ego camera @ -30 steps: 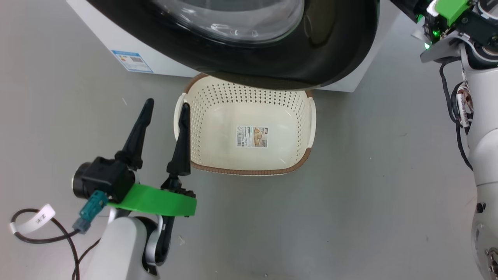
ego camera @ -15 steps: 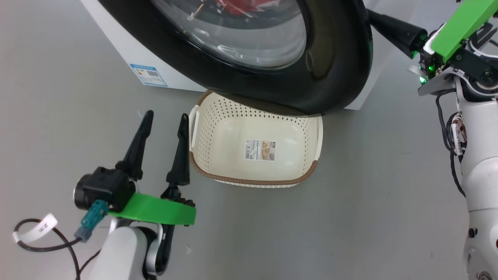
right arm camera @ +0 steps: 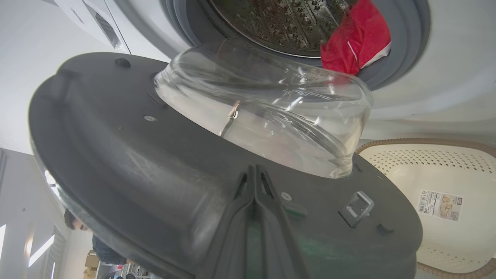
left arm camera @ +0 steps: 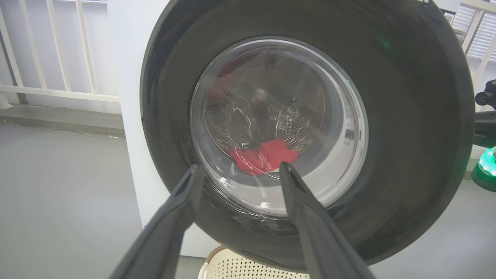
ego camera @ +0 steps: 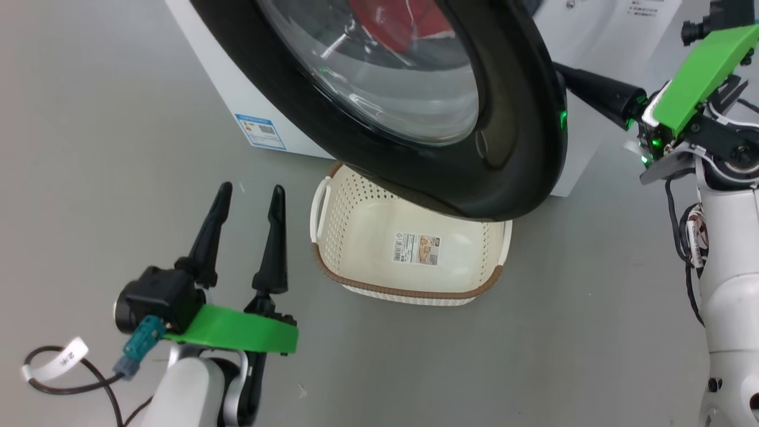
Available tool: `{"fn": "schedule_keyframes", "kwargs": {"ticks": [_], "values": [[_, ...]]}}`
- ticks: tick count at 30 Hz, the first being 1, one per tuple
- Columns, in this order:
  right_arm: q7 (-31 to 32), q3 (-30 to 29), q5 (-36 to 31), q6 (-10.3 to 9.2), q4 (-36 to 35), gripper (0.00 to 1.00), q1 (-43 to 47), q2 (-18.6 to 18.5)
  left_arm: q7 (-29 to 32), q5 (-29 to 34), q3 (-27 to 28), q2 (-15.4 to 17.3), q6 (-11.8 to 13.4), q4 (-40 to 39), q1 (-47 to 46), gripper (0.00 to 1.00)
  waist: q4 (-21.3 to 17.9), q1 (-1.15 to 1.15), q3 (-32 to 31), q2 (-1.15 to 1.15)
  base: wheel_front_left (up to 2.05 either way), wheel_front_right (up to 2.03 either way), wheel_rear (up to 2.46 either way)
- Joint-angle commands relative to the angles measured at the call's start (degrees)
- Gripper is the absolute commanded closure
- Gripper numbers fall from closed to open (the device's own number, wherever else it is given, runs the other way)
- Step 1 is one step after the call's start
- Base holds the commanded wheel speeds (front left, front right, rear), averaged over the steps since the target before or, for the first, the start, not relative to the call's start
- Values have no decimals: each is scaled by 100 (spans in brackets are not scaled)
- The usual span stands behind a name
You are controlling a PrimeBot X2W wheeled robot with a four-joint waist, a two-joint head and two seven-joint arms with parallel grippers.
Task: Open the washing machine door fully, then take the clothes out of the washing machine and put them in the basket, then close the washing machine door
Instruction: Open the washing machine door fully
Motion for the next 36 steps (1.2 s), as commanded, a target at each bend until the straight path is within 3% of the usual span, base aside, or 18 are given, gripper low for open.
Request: {"fn": "schedule_keyframes", "kwargs": {"ticks": [1,9,36], "values": [[105,53,-39,45,-262,100,70,170,-34,-20,197,130,37,-156,101,0,81,0,-95,0,0,0,0],[363,9,129,45,-508,100,522,182,-34,9,223,130,72,-162,247,0,249,0,-329,0,0,0,0],[247,1026,952,45,-1035,100,1493,184,-34,25,166,130,96,-106,523,0,777,0,-762,0,0,0,0]]}}
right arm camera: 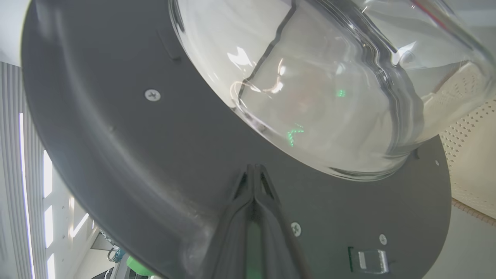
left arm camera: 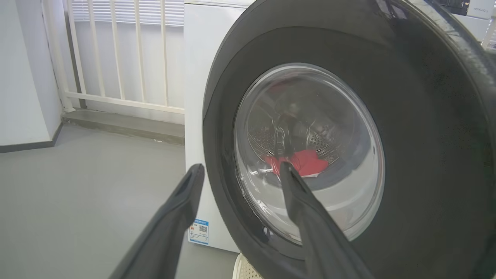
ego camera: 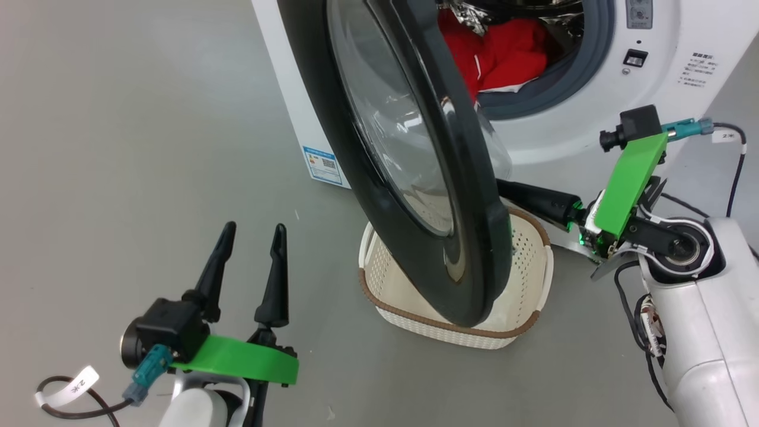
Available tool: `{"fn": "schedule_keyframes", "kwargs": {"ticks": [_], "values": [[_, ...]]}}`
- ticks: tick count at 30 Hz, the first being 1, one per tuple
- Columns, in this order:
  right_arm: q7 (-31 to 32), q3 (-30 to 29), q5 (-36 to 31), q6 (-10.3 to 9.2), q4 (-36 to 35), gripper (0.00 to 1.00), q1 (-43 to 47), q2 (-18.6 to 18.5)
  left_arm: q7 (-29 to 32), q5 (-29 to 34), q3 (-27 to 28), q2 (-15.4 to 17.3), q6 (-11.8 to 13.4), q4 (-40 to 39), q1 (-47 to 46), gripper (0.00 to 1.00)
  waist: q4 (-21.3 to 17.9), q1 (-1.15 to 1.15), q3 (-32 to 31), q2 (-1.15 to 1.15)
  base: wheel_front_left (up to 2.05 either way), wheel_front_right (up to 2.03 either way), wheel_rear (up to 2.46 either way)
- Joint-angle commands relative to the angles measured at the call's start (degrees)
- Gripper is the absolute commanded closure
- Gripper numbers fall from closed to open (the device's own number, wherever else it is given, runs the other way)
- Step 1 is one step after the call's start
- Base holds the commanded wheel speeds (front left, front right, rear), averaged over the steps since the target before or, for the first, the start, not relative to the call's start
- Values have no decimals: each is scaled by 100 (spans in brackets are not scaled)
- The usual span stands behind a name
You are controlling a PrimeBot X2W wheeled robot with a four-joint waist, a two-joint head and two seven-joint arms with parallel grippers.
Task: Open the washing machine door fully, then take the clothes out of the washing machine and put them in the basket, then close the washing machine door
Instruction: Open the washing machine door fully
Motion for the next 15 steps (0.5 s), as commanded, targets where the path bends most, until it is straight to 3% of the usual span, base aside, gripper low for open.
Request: {"fn": "schedule_keyframes", "kwargs": {"ticks": [1,15], "values": [[-10,182,119,45,-199,100,1,95,-34,20,177,117,42,-129,-19,0,44,0,-32,0,0,0,0],[-139,582,359,45,-302,100,169,95,-34,-20,130,117,62,-116,55,0,388,0,-128,0,0,0,0]]}}
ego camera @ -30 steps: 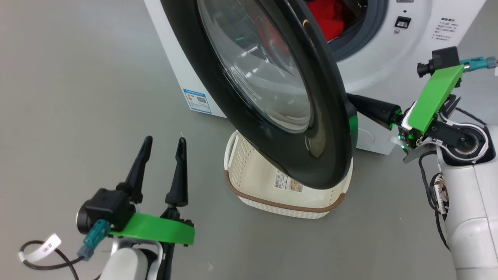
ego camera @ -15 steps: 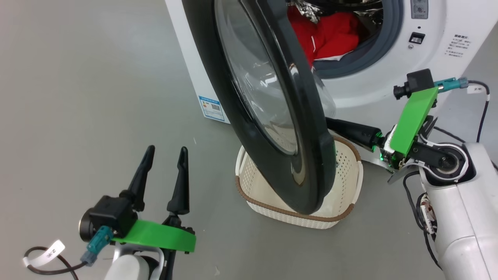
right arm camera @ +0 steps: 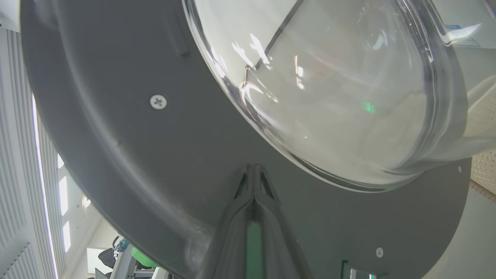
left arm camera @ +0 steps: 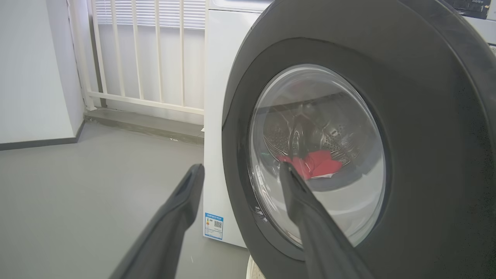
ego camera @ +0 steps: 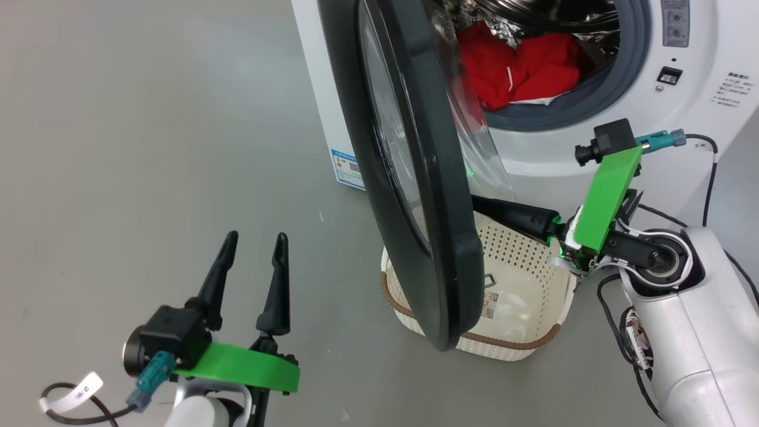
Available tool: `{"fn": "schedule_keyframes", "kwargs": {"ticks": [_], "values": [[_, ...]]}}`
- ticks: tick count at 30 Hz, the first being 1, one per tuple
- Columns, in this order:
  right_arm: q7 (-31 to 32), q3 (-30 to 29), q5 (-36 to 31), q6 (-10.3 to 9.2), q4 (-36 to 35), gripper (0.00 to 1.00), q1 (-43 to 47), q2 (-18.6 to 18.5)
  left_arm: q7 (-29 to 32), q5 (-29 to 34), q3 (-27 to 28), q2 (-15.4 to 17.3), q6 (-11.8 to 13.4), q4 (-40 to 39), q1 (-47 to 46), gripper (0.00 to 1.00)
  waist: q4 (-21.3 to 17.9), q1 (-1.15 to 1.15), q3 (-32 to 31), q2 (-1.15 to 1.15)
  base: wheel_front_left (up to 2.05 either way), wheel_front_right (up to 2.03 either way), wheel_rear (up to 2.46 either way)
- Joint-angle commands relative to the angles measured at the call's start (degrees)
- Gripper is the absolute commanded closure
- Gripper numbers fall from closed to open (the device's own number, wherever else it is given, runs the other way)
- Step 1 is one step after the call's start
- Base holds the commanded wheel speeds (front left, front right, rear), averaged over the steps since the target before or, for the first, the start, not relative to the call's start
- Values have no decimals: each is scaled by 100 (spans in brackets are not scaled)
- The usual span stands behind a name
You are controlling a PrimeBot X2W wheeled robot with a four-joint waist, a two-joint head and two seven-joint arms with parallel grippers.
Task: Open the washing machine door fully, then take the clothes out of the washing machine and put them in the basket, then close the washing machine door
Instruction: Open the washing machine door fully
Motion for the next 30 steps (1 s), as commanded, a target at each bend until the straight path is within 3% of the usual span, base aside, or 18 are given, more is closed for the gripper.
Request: {"fn": "schedule_keyframes", "kwargs": {"ticks": [1,30], "values": [[-36,194,103,45,-196,100,23,100,-34,-18,162,108,45,-129,-43,0,78,0,-10,0,0,0,0],[-239,1254,651,45,-362,100,84,101,-34,-116,68,108,49,-107,-21,0,336,0,-38,0,0,0,0]]}}
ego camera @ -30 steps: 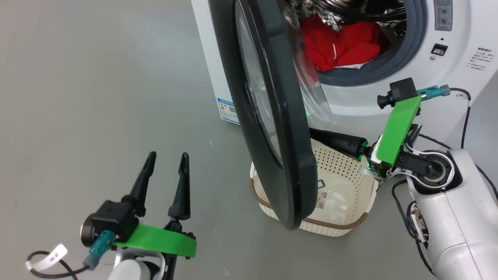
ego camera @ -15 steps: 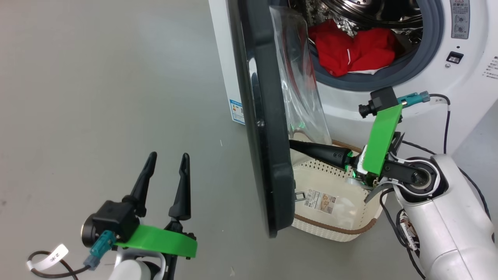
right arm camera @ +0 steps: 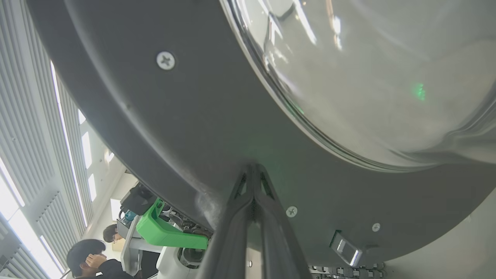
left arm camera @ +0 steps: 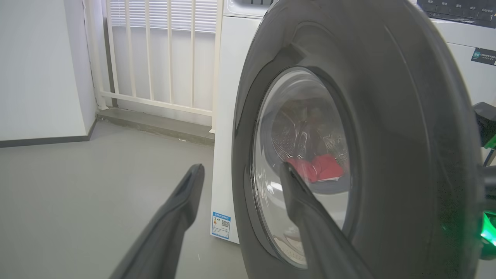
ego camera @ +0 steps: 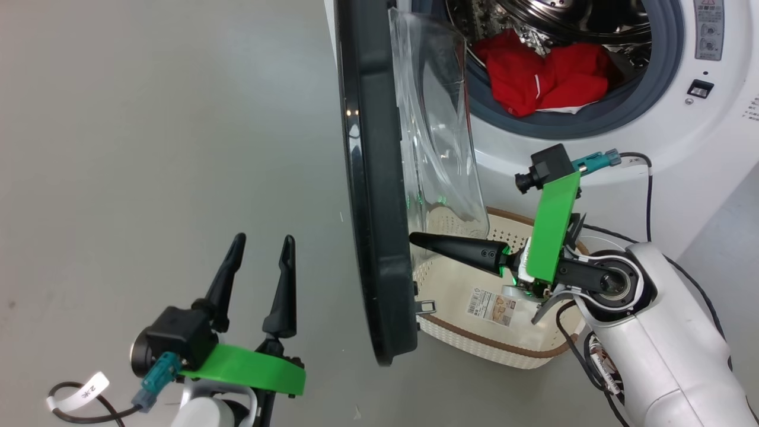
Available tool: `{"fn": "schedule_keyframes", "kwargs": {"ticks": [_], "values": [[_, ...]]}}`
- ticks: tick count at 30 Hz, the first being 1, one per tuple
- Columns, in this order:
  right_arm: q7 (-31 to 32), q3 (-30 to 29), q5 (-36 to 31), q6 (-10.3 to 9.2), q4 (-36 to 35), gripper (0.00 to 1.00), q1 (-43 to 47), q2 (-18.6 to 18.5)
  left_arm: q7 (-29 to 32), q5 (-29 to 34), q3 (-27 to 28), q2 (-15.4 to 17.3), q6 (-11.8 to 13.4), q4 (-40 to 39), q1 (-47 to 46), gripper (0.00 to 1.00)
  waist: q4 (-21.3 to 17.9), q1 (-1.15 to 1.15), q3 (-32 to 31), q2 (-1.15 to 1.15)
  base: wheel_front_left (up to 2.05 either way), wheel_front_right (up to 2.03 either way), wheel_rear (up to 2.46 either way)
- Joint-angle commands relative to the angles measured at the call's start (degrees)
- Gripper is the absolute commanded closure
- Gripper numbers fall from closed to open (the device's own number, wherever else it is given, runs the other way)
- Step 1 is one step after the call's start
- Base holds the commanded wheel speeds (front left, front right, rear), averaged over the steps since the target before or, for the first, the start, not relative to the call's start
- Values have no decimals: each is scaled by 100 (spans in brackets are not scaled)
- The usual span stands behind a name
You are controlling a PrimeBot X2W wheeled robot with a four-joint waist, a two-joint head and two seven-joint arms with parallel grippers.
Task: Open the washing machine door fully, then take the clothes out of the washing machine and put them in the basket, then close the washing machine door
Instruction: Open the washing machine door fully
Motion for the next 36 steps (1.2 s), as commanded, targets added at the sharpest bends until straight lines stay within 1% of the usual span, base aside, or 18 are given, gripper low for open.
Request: {"fn": "schedule_keyframes", "kwargs": {"ticks": [1,13,17,19,21,22,25,28,29,30,31,32,33,34,35,36], "values": [[-54,183,86,45,-172,100,-41,117,-34,-27,157,104,46,-124,-34,0,21,0,14,0,0,0,0],[-245,470,246,45,-45,100,-140,117,-34,-63,114,104,47,-124,-24,0,83,0,50,0,0,0,0],[-333,490,126,45,-81,100,-120,117,-34,-74,105,104,15,-110,6,0,50,0,46,0,0,0,0],[-393,492,-26,45,-168,100,-84,103,-34,-102,86,104,-7,-109,16,0,30,0,50,0,0,0,0],[-571,495,-430,45,-425,100,20,26,-34,-119,62,104,-22,-108,27,0,5,0,57,0,0,0,0],[-571,495,-430,45,-425,100,20,26,-34,-119,62,104,-22,-108,27,0,5,0,57,0,0,0,0],[-772,442,-849,45,-722,100,191,-2,-34,-122,57,104,-30,-103,37,0,-26,0,60,0,0,0,0],[-1025,408,-1443,45,-1040,100,372,-37,-34,-119,41,104,-38,-93,48,0,-46,0,52,0,0,0,0],[-1131,403,-1686,45,-1154,96,439,-55,-34,-116,39,104,-36,-92,53,0,-53,0,48,0,0,0,0],[-1241,385,-1915,45,-1253,82,509,-54,-34,-114,38,104,-36,-93,57,0,-60,0,47,0,0,0,0],[-1349,380,-2160,45,-1360,75,572,-59,-34,-109,35,104,-36,-94,62,0,-65,0,46,0,0,0,0],[-1464,377,-2402,45,-1469,60,632,-59,-34,-106,31,104,-36,-95,66,0,-70,0,47,0,0,0,0],[-1572,378,-2620,45,-1578,41,698,-54,-34,-102,29,104,-38,-96,70,0,-74,0,46,0,0,0,0],[-1698,355,-2807,45,-1675,7,766,-42,-34,-99,30,104,-40,-96,74,0,-78,0,46,0,0,0,0],[-1821,346,-3008,45,-1773,0,818,-31,-34,-97,28,104,-44,-100,76,0,-79,0,53,0,0,0,0],[-1938,372,-3243,45,-1879,0,854,-33,-34,-85,21,104,-51,-108,75,0,-82,0,62,0,0,0,0]]}}
